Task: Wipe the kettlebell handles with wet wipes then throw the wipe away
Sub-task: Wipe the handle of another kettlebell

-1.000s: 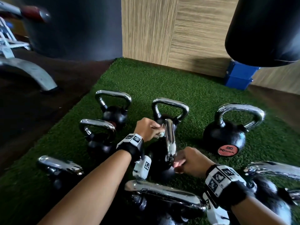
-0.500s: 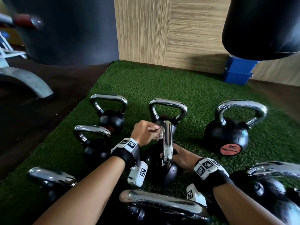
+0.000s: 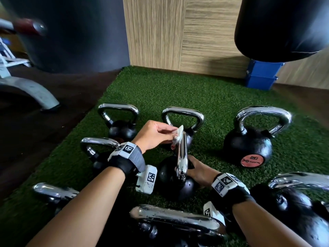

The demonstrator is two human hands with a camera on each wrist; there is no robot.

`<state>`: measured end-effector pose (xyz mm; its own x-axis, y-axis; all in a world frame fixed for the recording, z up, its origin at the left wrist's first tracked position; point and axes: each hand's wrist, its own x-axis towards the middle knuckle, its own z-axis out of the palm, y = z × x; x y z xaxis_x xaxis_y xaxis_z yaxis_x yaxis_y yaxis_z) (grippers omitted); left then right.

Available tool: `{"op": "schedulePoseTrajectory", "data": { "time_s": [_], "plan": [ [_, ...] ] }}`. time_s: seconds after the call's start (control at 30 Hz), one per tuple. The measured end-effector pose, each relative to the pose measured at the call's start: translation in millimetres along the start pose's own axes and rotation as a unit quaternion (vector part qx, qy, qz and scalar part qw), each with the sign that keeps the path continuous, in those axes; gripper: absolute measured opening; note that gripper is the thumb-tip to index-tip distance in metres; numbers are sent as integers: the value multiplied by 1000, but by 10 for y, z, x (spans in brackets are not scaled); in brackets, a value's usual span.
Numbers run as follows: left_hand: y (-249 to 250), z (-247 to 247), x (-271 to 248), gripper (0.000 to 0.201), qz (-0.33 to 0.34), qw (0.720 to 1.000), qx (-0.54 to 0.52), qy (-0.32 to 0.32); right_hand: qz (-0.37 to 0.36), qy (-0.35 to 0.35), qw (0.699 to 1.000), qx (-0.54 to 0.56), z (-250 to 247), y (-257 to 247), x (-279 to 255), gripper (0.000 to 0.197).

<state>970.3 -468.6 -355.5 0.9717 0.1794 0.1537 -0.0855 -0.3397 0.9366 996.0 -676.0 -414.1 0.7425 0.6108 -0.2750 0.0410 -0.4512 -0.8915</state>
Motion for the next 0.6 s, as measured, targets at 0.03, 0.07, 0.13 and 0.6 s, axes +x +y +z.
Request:
{"op": "schedulePoseTrajectory", "data": {
  "time_s": [0.03,0.07,0.13,0.6],
  "plan": [
    [36,-25,-30,25,-12,1000,-1,-21,0,2,1000,14,6,22,22,70],
    [81,-40,-57,23,-26,999,-15,-41,1,2,1000,24,13,41,36,69],
    [153,-59,-84,21,-47,997,-35,-57,4,1,1000,30,10,88,73,68],
    [218,-64,-554,16,-54,987,-26,-149,-3,22,1000,1,-15,294,264,82]
  ]
}}
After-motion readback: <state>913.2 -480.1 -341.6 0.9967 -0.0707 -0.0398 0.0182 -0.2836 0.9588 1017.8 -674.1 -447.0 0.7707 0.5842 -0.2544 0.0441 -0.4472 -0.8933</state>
